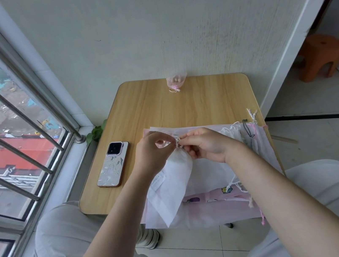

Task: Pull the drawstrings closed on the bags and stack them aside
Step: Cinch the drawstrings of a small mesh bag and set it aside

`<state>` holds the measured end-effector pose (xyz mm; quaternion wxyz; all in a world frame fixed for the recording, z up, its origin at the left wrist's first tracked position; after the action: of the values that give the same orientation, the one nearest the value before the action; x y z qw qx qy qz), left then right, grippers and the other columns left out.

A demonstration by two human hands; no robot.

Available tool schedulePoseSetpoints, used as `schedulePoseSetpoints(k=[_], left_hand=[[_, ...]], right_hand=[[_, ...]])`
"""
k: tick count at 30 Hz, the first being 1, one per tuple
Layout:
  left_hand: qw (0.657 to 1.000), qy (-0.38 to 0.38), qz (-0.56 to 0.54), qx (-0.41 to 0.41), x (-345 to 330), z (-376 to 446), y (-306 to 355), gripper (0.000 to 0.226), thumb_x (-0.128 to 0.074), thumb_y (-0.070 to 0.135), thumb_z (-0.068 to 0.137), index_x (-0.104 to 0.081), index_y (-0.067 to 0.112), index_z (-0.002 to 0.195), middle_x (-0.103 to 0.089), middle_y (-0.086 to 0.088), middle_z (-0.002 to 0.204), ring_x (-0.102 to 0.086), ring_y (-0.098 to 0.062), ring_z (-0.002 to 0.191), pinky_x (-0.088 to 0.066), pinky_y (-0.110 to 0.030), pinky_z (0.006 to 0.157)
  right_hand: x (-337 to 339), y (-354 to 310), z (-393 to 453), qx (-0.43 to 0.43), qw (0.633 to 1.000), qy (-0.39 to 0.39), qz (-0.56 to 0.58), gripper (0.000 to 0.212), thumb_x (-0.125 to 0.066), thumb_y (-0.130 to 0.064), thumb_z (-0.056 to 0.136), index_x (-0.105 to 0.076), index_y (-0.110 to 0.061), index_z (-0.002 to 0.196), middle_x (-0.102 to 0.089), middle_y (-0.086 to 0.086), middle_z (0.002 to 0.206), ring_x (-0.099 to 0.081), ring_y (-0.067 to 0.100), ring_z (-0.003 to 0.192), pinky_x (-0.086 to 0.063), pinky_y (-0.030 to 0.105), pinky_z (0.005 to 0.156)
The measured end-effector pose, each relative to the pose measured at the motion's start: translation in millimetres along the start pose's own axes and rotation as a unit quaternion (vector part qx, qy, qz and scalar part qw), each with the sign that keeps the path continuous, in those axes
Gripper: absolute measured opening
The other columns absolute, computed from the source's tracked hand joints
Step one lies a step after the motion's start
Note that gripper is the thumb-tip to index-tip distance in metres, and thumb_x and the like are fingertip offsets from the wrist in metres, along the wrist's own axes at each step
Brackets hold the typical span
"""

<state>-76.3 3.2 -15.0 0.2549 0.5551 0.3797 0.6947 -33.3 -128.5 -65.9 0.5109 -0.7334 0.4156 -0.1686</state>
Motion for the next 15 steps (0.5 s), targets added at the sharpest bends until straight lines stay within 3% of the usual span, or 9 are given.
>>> schedulePoseSetpoints(k=[3,7,12,15], left_hand=[[1.0,0.001,0.008,-0.015,1.1,-1.7,2.8,0.009,-0.075,0.023,0.079,-0.078,0.024,0.088,-0.064,0.012,0.097,-0.059,-0.004,0.091,-0.046,-0.022,0.082],[0.997,0.006,0.068,-0.024,0.3,-2.3,8.1,0.015,-0.078,0.036,0.079,-0.077,0.028,0.091,-0.064,0.011,0.087,-0.055,-0.001,0.074,-0.042,-0.017,0.068],[0.992,0.031,0.119,-0.007,0.0,0.5,4.8,0.016,-0.074,0.037,0.083,-0.078,0.023,0.09,-0.069,0.007,0.087,-0.061,-0.009,0.076,-0.051,-0.028,0.068],[0.99,0.023,0.141,-0.009,-2.9,1.4,2.0,0.016,-0.071,0.036,0.085,-0.078,0.022,0.09,-0.069,0.008,0.087,-0.061,-0.009,0.077,-0.051,-0.027,0.067]], right_hand=[[1.9,0.2,0.1,-0.001,1.0,0.011,0.01,0.008,-0.061,-0.01,0.094,-0.062,-0.002,0.095,-0.052,0.002,0.063,-0.044,0.012,0.055,-0.039,0.022,0.054],[3.0,0.0,0.6,0.002,0.999,0.031,0.011,0.01,-0.061,-0.009,0.093,-0.065,-0.006,0.085,-0.054,0.003,0.065,-0.045,0.011,0.056,-0.039,0.021,0.055],[4.3,0.8,1.3,0.003,0.999,0.038,0.003,0.004,-0.063,-0.007,0.091,-0.067,-0.004,0.093,-0.056,0.005,0.071,-0.046,0.012,0.058,-0.04,0.024,0.059],[7.8,0.1,-0.7,0.007,0.999,0.047,-0.013,0.01,-0.065,-0.003,0.089,-0.067,-0.002,0.099,-0.06,0.006,0.075,-0.052,0.012,0.061,-0.043,0.025,0.063]])
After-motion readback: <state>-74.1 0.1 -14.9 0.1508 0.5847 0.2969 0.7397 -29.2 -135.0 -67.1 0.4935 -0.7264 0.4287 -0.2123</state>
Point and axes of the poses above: each hand's wrist, its own z-axis towards the middle knuckle, its own x-axis out of the back of the hand, y = z × x, the point moved 9 cm from there along z, towards the middle knuckle
